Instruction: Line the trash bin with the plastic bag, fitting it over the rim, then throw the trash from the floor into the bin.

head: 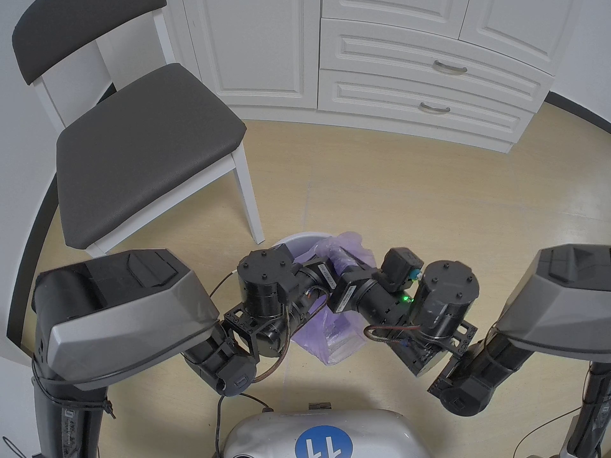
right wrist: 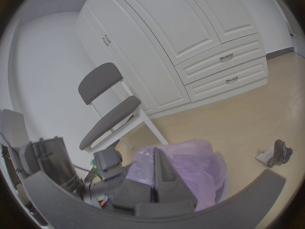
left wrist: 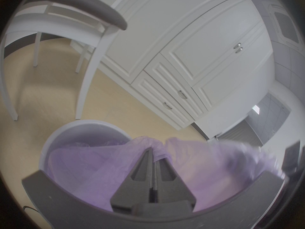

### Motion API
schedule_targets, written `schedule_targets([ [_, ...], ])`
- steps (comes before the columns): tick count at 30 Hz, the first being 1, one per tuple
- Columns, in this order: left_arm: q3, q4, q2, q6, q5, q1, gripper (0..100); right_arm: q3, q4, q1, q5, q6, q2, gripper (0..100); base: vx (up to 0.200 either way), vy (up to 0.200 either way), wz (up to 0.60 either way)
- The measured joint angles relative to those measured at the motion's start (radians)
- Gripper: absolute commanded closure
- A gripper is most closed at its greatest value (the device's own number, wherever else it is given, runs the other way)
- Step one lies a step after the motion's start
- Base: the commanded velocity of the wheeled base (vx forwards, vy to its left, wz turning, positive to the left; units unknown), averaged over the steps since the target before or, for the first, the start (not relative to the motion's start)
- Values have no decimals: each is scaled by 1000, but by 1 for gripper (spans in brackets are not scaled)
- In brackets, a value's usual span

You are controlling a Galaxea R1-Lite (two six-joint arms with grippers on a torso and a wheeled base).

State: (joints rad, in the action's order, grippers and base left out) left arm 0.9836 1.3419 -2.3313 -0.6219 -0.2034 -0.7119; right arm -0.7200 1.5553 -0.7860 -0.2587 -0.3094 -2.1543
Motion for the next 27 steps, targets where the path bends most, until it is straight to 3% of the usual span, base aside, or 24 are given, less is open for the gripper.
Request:
schedule_targets([
  [4, 31, -2, -40, -31, 0, 32, 100, 5, 11, -8, 19, -18, -65, 100, 0, 0, 0],
  [12, 70, -3, -88, -79, 24, 88, 100, -72, 13, -13, 33, -144, -183, 100, 0, 0, 0],
  [19, 99, 49, -94, -101, 38, 107, 100, -88, -43, -19, 72, -170, -219, 100, 0, 0, 0],
  [27, 97, 42, -82, -99, 43, 155, 100, -153, -11, -6, 49, -239, -244, 100, 0, 0, 0],
])
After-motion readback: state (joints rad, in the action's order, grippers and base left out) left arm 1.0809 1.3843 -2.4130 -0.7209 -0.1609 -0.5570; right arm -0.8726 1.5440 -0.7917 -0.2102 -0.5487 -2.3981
